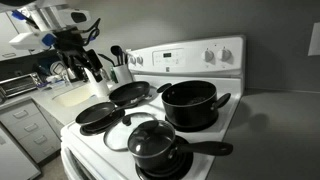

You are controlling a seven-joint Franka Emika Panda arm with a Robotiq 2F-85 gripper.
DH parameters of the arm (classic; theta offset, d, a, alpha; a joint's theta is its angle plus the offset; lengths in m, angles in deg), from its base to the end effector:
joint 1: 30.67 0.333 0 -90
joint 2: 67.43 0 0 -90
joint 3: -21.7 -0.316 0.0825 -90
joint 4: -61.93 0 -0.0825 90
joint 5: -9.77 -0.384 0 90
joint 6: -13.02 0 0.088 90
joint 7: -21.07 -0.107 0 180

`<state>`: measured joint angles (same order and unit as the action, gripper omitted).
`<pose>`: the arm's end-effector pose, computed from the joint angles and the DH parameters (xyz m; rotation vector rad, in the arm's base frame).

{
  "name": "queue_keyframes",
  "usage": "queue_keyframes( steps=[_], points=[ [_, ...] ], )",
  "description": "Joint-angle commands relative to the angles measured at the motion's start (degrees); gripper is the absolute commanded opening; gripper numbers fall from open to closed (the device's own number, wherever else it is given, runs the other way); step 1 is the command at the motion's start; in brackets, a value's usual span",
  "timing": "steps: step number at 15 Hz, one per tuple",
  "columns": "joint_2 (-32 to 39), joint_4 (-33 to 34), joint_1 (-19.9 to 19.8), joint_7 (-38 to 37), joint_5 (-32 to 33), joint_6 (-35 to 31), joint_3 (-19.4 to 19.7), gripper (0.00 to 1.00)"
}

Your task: Put the lid on top of the black pot on the right side of the stove

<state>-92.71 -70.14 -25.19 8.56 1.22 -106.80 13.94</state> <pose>0.4273 0.1142 0.5358 -2.9987 0.0799 -0.3049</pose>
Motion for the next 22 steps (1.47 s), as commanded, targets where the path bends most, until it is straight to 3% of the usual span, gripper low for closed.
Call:
queue_keyframes(
  steps=[1, 5, 11, 12, 17, 22],
  points=[
    [0.0, 0.1, -0.1, 0.0, 0.0, 0.1, 0.0, 1.00],
    [1.1, 1.3, 0.6, 4.3, 1.1, 1.3, 0.4, 1.00],
    [1.6, 1.2, 5.1, 26.0, -3.3, 1.0, 5.2, 1.00],
    [0.4, 0.3, 3.6, 19.8, -1.3, 0.3, 3.1, 1.00],
    [1.0, 0.3, 4.2, 21.8, -2.1, 0.6, 3.7, 1.00],
    [3.9, -0.8, 3.1, 26.2, 4.7, -0.3, 3.8, 1.00]
  ],
)
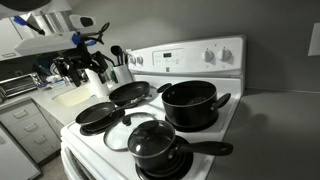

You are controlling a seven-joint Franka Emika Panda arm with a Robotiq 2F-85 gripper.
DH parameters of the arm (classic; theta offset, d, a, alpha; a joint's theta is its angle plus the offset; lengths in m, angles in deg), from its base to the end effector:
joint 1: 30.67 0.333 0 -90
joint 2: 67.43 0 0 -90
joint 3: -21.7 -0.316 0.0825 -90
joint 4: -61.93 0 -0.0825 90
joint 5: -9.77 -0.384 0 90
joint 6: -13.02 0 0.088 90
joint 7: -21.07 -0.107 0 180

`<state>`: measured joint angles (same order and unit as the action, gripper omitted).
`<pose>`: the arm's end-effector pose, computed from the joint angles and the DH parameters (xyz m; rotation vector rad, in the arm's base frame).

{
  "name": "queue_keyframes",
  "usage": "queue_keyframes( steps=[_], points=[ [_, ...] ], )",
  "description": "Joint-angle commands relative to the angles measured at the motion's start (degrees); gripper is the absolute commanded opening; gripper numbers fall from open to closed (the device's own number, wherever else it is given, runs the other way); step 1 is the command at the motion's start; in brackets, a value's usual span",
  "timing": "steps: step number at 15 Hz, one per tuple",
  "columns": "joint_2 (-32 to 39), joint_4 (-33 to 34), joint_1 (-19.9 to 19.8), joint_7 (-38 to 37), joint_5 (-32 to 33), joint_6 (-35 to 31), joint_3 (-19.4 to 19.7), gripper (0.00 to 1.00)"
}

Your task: Put the lid on top of the black pot on the right side of the stove

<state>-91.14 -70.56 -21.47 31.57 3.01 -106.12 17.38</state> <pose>0.4304 0.1125 0.5202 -2.9964 -0.5568 -0.2727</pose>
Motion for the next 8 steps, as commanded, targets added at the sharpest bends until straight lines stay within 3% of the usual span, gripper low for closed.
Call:
queue_keyframes(
  steps=[1, 8],
  points=[
    [3.1, -0.7, -0.6, 4.1, 3.9, -2.0, 0.6, 1.00],
    [8.4, -3.2, 0.0, 11.2, 8.1, -11.8, 1.1, 1.00]
  ],
)
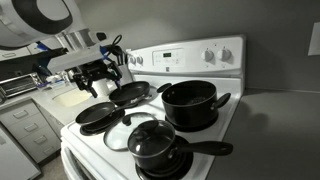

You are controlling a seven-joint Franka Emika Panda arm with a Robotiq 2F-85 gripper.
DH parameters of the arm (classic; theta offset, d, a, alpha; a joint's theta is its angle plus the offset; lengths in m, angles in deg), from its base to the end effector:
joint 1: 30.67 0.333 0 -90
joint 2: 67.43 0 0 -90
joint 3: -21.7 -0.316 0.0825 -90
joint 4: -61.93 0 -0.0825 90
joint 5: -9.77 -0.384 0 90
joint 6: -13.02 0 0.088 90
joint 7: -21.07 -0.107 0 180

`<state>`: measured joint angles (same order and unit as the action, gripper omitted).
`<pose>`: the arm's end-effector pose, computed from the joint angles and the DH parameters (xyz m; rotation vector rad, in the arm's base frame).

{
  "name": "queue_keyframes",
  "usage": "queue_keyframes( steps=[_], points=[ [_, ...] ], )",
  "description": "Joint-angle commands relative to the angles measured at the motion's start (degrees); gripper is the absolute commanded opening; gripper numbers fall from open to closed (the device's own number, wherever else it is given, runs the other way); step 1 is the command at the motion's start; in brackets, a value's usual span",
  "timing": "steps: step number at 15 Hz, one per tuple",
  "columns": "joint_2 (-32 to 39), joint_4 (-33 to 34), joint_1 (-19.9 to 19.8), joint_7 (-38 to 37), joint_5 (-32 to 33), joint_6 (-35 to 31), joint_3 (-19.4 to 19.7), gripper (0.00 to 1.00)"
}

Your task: Put the lid on top of the black pot on the right side of the stove

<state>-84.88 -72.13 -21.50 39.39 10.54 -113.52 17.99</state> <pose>0.4574 0.1054 0.4704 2.9748 0.8398 0.2648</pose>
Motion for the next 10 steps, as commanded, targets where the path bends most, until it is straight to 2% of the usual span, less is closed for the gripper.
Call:
queue_keyframes(
  steps=[1, 6, 10],
  points=[
    [2.8, -2.2, 0.1, 4.4, -0.1, -5.6, 0.9, 1.00],
    [6.8, -5.4, 0.4, 11.6, -6.2, -11.6, 3.3, 1.00],
    [10.4, -5.1, -0.1, 15.3, -9.4, -13.0, 3.4, 1.00]
  ],
)
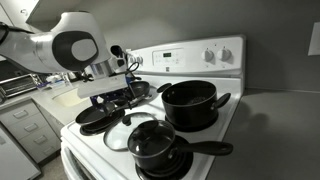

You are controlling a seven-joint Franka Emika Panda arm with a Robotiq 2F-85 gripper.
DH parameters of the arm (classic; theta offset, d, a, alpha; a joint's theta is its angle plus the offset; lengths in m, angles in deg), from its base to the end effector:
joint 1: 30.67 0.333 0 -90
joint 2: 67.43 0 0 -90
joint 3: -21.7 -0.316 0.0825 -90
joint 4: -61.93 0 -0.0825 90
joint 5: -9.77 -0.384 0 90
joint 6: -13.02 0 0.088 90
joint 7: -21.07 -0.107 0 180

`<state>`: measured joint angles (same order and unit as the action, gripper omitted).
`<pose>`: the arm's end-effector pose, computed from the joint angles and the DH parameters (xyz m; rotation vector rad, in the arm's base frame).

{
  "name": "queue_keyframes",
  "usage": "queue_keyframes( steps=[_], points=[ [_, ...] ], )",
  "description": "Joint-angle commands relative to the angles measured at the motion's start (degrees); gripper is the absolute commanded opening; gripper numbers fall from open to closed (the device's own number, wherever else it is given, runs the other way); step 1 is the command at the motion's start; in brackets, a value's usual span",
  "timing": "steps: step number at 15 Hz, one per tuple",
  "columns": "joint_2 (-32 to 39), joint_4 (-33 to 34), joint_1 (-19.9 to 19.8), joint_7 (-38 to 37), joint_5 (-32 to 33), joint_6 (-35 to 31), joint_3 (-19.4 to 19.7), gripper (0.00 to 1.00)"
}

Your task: Put the lid on top of the black pot on the right side of the stove

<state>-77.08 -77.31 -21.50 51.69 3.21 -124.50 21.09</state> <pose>0.4717 0.0822 0.3834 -2.9285 -0.9477 -0.2324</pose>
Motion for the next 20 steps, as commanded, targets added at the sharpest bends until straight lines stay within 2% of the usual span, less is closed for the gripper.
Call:
queue_keyframes(
  steps=[1, 9, 14, 20],
  points=[
    [3.4, 0.4, -0.3, 3.1, -2.1, -1.8, 0.1, 1.00],
    [7.9, 1.6, -1.8, 0.0, -0.3, -1.8, -0.8, 1.00],
    [9.6, 2.6, -2.5, -10.5, 7.2, -5.0, -1.3, 1.00],
    [12.6, 4.9, -2.2, -11.3, 6.3, -5.6, -2.5, 1.00]
  ],
)
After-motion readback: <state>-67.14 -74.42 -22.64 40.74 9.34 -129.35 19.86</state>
